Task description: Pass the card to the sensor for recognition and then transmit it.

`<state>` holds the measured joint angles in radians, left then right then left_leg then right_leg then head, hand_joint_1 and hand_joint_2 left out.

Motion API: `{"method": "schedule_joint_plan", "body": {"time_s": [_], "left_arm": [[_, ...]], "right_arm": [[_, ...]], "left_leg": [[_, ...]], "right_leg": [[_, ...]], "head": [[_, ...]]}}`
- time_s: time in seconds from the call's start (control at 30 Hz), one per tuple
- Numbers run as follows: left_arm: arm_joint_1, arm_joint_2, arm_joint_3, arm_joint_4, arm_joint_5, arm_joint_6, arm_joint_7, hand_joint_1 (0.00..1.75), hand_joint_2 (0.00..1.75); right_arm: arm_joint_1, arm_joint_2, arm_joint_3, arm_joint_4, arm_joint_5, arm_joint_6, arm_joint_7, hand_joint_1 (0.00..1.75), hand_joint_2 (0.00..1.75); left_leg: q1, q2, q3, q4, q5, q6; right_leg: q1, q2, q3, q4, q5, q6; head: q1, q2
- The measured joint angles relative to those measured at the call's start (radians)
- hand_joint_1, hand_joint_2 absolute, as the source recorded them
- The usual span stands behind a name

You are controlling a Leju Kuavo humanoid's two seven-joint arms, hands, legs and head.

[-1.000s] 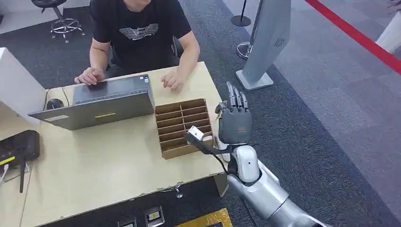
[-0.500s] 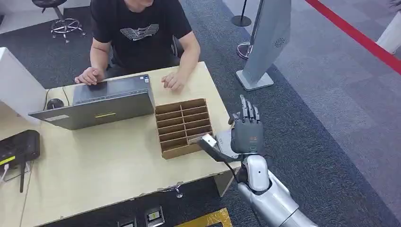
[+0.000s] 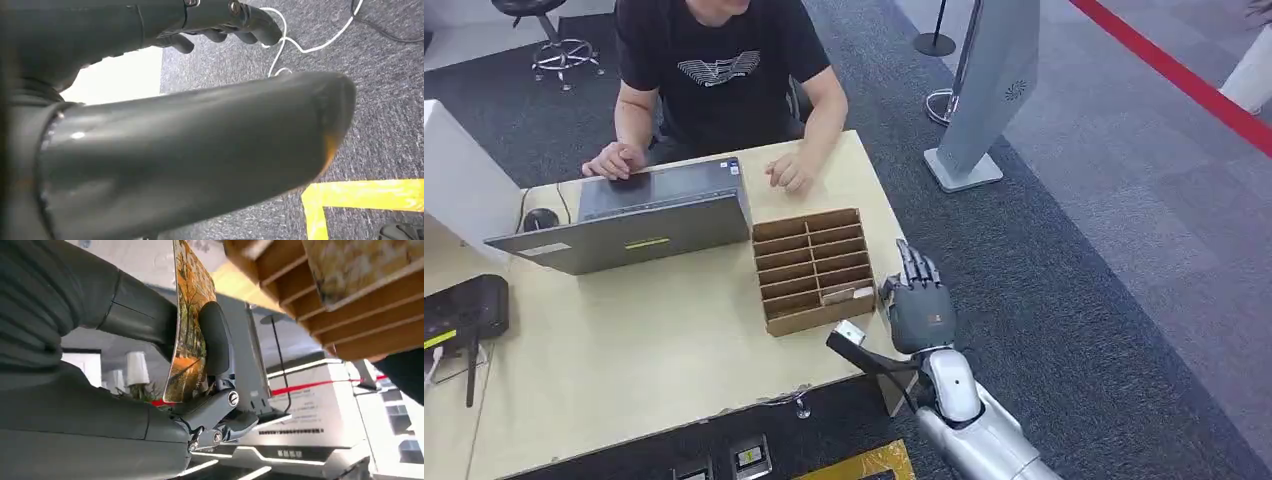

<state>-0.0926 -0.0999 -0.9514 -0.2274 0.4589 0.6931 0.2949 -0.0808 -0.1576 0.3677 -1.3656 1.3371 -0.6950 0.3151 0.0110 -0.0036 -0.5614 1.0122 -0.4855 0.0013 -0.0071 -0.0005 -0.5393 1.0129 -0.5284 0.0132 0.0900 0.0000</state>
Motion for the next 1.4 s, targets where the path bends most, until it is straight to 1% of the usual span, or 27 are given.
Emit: {"method": "schedule_joint_plan", "body": {"time_s": [0.2, 0.37, 0.5, 0.6, 0.7, 0.87, 1.07, 1.27, 1.3, 1.4], "left_arm": [[0.0, 0.004, -0.009, 0.0, 0.002, 0.0, 0.005, 0.0, 0.0], [-0.001, 0.007, -0.024, 0.0, 0.002, -0.002, 0.013, 0.0, 0.0], [-0.001, 0.008, -0.026, 0.0, 0.004, -0.002, 0.015, 0.0, 0.0], [-0.001, 0.008, -0.032, 0.0, 0.011, 0.0, 0.016, 0.0, 0.0], [-0.001, 0.008, -0.035, 0.0, 0.013, 0.0, 0.016, 0.0, 0.0], [-0.001, 0.008, -0.044, 0.0, 0.015, 0.006, 0.016, 0.0, 0.0], [-0.001, 0.008, -0.05, 0.0, 0.011, 0.006, 0.016, 0.0, 0.0], [-0.001, 0.007, -0.05, 0.0, 0.007, 0.006, 0.017, 0.0, 0.0], [-0.001, 0.007, -0.05, 0.0, 0.007, 0.006, 0.017, 0.0, 0.0], [-0.002, 0.007, -0.05, 0.0, 0.009, 0.006, 0.017, 0.0, 0.0]], "right_arm": [[0.003, 0.034, 0.008, 0.075, -0.007, 0.0, -0.03, 1.75, 1.75], [0.012, 0.052, 0.008, 0.119, -0.007, 0.0, -0.031, 1.75, 1.75], [0.016, 0.055, 0.006, 0.133, 0.022, -0.001, -0.014, 1.75, 1.75], [0.027, 0.06, -0.006, 0.131, 0.069, -0.002, 0.014, 1.75, 1.75], [0.037, 0.063, -0.023, 0.11, 0.102, -0.002, 0.034, 1.75, 1.75], [0.058, 0.065, -0.061, 0.031, 0.145, -0.002, 0.068, 1.75, 1.75], [0.075, 0.068, -0.105, -0.08, 0.15, -0.002, 0.052, 1.75, 1.75], [0.084, 0.076, -0.12, -0.14, 0.153, -0.002, 0.034, 1.75, 1.75], [0.083, 0.077, -0.121, -0.145, 0.153, -0.002, 0.035, 1.75, 1.75], [0.081, 0.077, -0.121, -0.147, 0.152, -0.002, 0.067, 1.75, 1.75]], "left_leg": [[0.0, 0.0, 0.0, 0.0, 0.0, 0.0], [0.0, 0.0, 0.0, 0.0, 0.0, 0.0], [0.0, 0.0, 0.0, 0.0, 0.0, 0.0], [0.0, 0.0, 0.0, 0.0, 0.0, 0.0], [0.0, 0.0, 0.0, 0.0, 0.0, 0.0], [0.0, 0.0, 0.0, 0.0, 0.0, 0.0], [0.0, 0.0, 0.001, 0.0, 0.0, 0.0], [0.0, 0.0, 0.001, 0.0, 0.0, 0.0], [0.0, 0.0, 0.0, 0.0, 0.0, 0.0], [0.0, 0.0, 0.0, 0.0, 0.0, 0.0]], "right_leg": [[0.0, 0.0, 0.0, 0.0, 0.0, 0.0], [0.0, 0.0, 0.0, 0.0, 0.0, 0.0], [0.0, 0.0, 0.0, 0.0, 0.0, 0.0], [0.0, 0.0, 0.0, 0.0, 0.0, 0.0], [0.0, 0.0, 0.0, 0.0, 0.0, 0.0], [0.0, 0.0, 0.0, 0.0, 0.0, 0.0], [0.0, 0.0, 0.0, 0.0, 0.0, 0.0], [0.0, 0.0, 0.0, 0.0, 0.0, 0.0], [0.0, 0.0, 0.0, 0.0, 0.0, 0.0], [0.0, 0.0, 0.0, 0.0, 0.0, 0.0]], "head": [[0.0, 0.0], [0.0, 0.0], [0.0, 0.0], [0.0, 0.0], [0.0, 0.0], [0.0, 0.0], [0.0, 0.0], [0.0, 0.0], [0.0, 0.0], [0.0, 0.0]]}}
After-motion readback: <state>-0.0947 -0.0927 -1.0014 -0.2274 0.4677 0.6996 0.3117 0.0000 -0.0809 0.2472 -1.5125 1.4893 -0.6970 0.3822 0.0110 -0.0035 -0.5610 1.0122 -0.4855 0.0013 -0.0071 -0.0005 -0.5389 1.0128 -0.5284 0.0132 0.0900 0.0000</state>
